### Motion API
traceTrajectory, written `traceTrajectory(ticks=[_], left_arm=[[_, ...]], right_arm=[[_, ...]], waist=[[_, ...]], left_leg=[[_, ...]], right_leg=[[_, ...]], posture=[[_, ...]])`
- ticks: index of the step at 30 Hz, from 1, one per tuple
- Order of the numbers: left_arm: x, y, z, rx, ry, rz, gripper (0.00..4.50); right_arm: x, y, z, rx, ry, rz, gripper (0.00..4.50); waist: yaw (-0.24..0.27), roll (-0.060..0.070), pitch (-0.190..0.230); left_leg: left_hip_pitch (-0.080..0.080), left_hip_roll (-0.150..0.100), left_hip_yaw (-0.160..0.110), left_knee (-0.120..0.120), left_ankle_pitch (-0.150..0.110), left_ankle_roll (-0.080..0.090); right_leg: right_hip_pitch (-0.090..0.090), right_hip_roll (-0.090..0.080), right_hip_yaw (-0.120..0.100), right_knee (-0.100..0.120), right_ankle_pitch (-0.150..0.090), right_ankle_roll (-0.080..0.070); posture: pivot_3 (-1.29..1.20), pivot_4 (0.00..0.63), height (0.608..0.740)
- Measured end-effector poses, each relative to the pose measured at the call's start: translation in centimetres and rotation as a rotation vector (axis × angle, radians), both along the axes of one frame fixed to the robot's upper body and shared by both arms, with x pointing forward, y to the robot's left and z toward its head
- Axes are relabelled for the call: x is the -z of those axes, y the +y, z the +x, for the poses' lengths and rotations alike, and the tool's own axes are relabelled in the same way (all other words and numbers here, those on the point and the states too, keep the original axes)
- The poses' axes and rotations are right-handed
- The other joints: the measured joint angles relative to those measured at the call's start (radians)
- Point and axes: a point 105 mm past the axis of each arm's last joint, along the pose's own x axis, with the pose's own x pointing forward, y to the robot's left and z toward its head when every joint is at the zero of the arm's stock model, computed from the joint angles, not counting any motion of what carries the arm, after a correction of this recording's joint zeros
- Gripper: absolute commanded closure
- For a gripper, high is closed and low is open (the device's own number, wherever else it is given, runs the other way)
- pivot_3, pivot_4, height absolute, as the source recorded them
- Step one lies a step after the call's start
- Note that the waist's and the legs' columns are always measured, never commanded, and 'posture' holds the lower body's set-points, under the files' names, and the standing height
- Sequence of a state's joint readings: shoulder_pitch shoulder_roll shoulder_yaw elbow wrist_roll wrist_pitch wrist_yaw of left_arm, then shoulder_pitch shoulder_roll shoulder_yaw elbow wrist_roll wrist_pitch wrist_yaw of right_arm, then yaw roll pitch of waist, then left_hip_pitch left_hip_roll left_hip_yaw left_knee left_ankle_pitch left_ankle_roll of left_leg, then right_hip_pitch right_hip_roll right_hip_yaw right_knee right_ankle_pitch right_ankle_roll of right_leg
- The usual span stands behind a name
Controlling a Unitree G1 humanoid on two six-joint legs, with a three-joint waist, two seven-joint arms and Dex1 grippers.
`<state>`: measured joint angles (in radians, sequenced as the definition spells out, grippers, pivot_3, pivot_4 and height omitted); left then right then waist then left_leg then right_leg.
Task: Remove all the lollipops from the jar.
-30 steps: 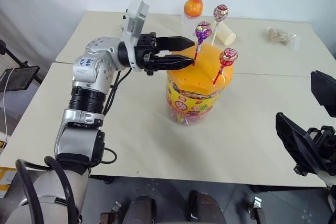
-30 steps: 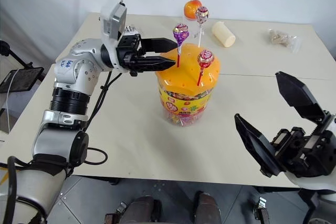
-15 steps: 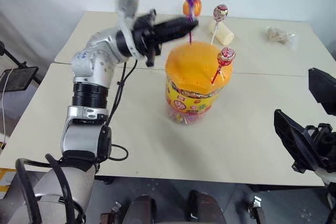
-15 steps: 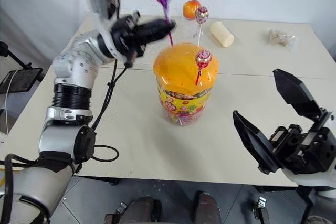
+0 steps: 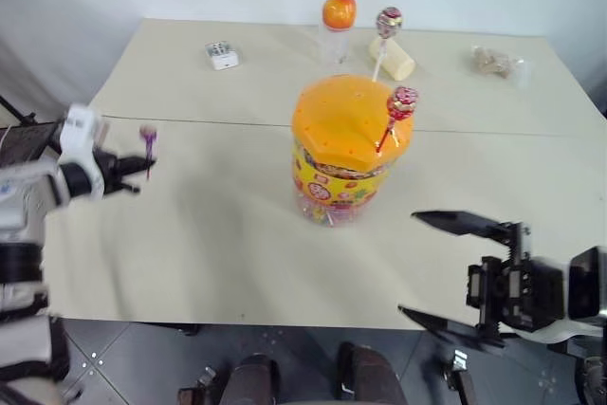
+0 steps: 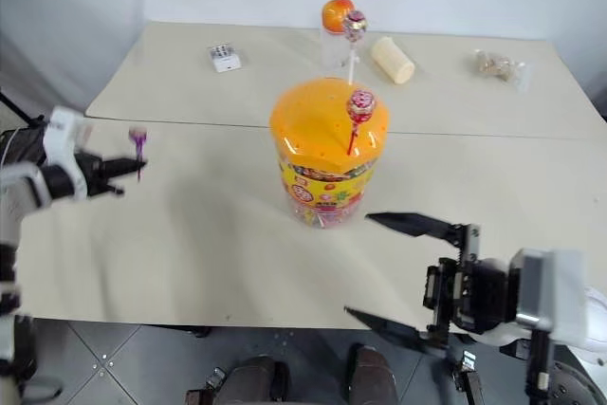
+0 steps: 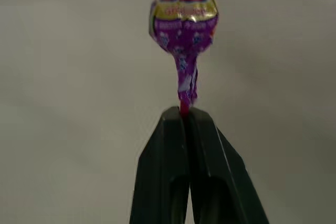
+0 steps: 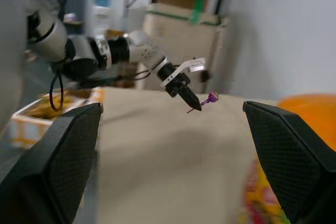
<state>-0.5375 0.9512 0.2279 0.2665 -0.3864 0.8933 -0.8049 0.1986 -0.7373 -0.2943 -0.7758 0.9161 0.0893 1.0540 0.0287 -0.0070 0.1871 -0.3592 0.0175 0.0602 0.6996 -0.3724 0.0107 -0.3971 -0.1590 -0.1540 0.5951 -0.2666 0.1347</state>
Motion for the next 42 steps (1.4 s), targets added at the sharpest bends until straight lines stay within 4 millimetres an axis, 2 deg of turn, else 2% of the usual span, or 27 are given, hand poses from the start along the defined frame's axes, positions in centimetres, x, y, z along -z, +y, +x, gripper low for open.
traceTrajectory(ticks=[5,9,13,17,20,21,23,25,27,29,30,31,34,36,39,42], left_arm=[[1.7,0.8,-3.1,0.012,0.103,0.081,4.47],[3.8,0.9,-4.6,0.013,0.172,0.071,3.58],[3.9,0.8,-5.1,0.031,0.153,0.081,2.38],[2.1,0.6,-4.6,0.148,-0.038,0.089,1.11],[-1.1,-0.2,-4.3,0.287,-0.249,0.041,0.19],[-1.9,-0.5,-4.3,0.321,-0.299,0.026,0.02],[-3.5,-1.6,-4.4,0.395,-0.387,-0.052,0.02],[-5.8,-4.0,-4.4,0.492,-0.502,-0.174,0.02],[-9.2,-8.5,-5.1,0.668,-0.64,-0.33,0.02],[-11.2,-11.9,-6.4,0.803,-0.707,-0.429,0.02],[-11.6,-13.1,-6.9,0.839,-0.726,-0.477,0.02],[-11.4,-13.6,-7.0,0.843,-0.728,-0.509,0.02],[-9.2,-14.7,-7.1,0.849,-0.675,-0.577,0.02],[-8.8,-15.1,-7.2,0.855,-0.664,-0.602,0.02],[-9.5,-15.0,-7.6,0.872,-0.689,-0.6,0.0],[-9.8,-14.8,-7.7,0.87,-0.695,-0.59,0.0]], right_arm=[[0.6,-0.8,1.4,0.025,0.015,-0.024,0.0],[1.2,-1.4,2.3,0.048,0.053,-0.034,0.0],[0.8,-2.1,3.1,0.09,0.072,-0.017,0.0],[-0.9,-3.2,4.4,0.188,0.085,0.065,0.0],[-1.8,-3.9,5.4,0.255,0.102,0.113,0.0],[-2.0,-3.9,5.5,0.26,0.096,0.121,0.0],[-2.5,-3.9,6.2,0.292,0.096,0.134,0.0],[-3.4,-3.8,7.0,0.322,0.092,0.148,0.0],[-4.6,-2.7,7.8,0.302,0.073,0.158,0.0],[-5.1,-1.4,8.2,0.272,0.075,0.15,0.0],[-5.1,-0.9,8.5,0.265,0.088,0.155,0.0],[-5.0,-0.5,8.8,0.262,0.102,0.157,0.0],[-4.4,0.8,9.4,0.241,0.139,0.113,0.0],[-4.4,1.4,9.4,0.218,0.146,0.103,0.0],[-4.8,1.7,9.3,0.197,0.14,0.107,0.63],[-4.9,2.0,9.4,0.182,0.139,0.102,1.56]], waist=[[0.02,0.0,0.0],[0.016,0.0,0.0],[0.012,0.0,0.0],[0.006,0.0,0.0],[0.003,0.0,0.0],[0.0,0.0,0.0],[-0.004,0.001,0.0],[-0.005,0.0,0.0],[-0.002,0.0,0.0],[-0.005,0.0,0.0],[-0.006,0.001,-0.001],[-0.011,0.002,-0.001],[-0.028,0.003,-0.001],[-0.028,0.002,-0.001],[-0.026,0.002,-0.001],[-0.024,0.002,-0.001]], left_leg=[[0.003,-0.002,-0.001,0.001,-0.001,0.001],[0.004,0.001,0.005,-0.001,-0.001,-0.001],[0.005,0.005,0.007,-0.001,-0.002,-0.003],[0.005,0.008,0.009,0.0,-0.003,-0.004],[0.005,0.008,0.011,0.0,-0.003,-0.005],[0.005,0.008,0.011,-0.001,-0.003,-0.005],[0.005,0.008,0.012,0.0,-0.003,-0.005],[0.005,0.009,0.012,0.001,-0.003,-0.005],[0.003,0.009,0.01,0.004,-0.003,-0.005],[0.005,0.009,0.009,0.003,-0.004,-0.005],[0.007,0.008,0.009,0.001,-0.004,-0.005],[0.007,0.008,0.009,0.0,-0.004,-0.005],[0.006,0.009,0.014,-0.001,-0.004,-0.005],[0.004,0.01,0.014,0.001,-0.004,-0.005],[0.005,0.009,0.015,0.001,-0.004,-0.005],[0.005,0.009,0.016,0.001,-0.004,-0.005]], right_leg=[[0.003,0.0,0.006,-0.004,0.0,0.0],[0.002,0.004,0.007,-0.002,0.0,0.0],[0.001,0.007,0.009,-0.002,0.0,0.0],[0.0,0.01,0.009,-0.002,0.0,-0.001],[-0.001,0.01,0.009,-0.002,-0.001,-0.002],[-0.001,0.01,0.009,-0.002,-0.001,-0.002],[-0.001,0.01,0.01,-0.001,-0.001,-0.002],[-0.001,0.01,0.01,0.0,-0.001,-0.002],[-0.001,0.01,0.011,0.0,0.0,-0.001],[-0.001,0.01,0.013,0.001,0.0,-0.001],[-0.001,0.01,0.014,0.002,0.0,-0.001],[-0.002,0.011,0.014,0.001,0.0,-0.001],[-0.004,0.012,0.015,0.001,0.0,-0.001],[-0.005,0.013,0.015,0.001,0.0,-0.001],[-0.005,0.012,0.017,0.001,0.0,-0.001],[-0.005,0.012,0.017,0.0,0.0,-0.001]], posture=[[0.0,0.15,0.74],[0.0,0.15,0.74],[0.0,0.15,0.74],[0.0,0.15,0.74],[0.0,0.15,0.74],[0.0,0.15,0.74],[0.0,0.15,0.74],[0.0,0.15,0.74],[0.0,0.15,0.74],[0.0,0.15,0.74],[0.0,0.15,0.74],[0.0,0.15,0.74],[0.0,0.15,0.74],[0.0,0.15,0.74],[0.0,0.15,0.74],[0.0,0.15,0.74]])
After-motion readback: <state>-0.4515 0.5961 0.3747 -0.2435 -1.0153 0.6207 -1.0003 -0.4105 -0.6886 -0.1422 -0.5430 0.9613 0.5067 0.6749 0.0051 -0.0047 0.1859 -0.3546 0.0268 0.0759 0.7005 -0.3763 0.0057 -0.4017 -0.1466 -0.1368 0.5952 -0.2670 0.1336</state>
